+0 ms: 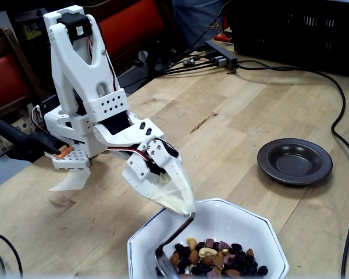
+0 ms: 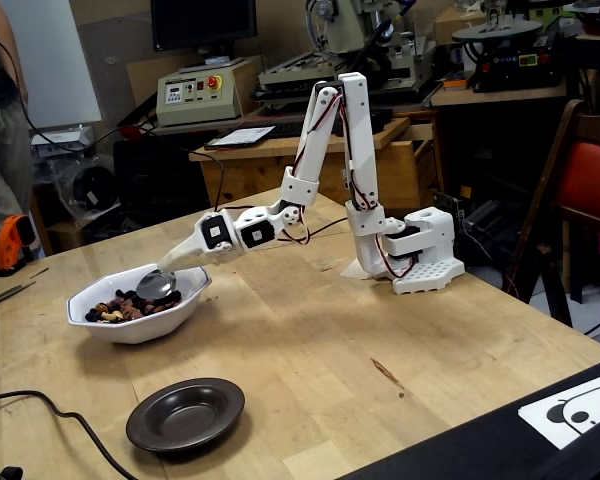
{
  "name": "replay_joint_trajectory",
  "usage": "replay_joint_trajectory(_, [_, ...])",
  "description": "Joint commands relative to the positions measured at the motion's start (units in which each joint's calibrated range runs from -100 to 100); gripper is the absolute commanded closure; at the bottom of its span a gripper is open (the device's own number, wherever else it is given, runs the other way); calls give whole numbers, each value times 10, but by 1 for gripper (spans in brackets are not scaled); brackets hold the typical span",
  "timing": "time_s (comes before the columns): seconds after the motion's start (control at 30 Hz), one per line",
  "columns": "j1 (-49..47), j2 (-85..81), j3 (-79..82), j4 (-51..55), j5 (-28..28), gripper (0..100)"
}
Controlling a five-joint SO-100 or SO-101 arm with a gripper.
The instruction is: Use spoon to transfer food from the white bowl to brown plate
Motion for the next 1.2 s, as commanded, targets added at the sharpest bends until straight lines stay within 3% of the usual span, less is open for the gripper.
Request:
replay_joint_trajectory(0.0, [11, -7, -26, -8, 3, 97])
replay_joint_trajectory(0.2, [11, -6, -26, -8, 6, 97])
replay_joint_trajectory(0.47, [11, -7, -26, -8, 53, 97])
replay_joint_trajectory(1.17, [3, 26, -18, -1, 52, 97])
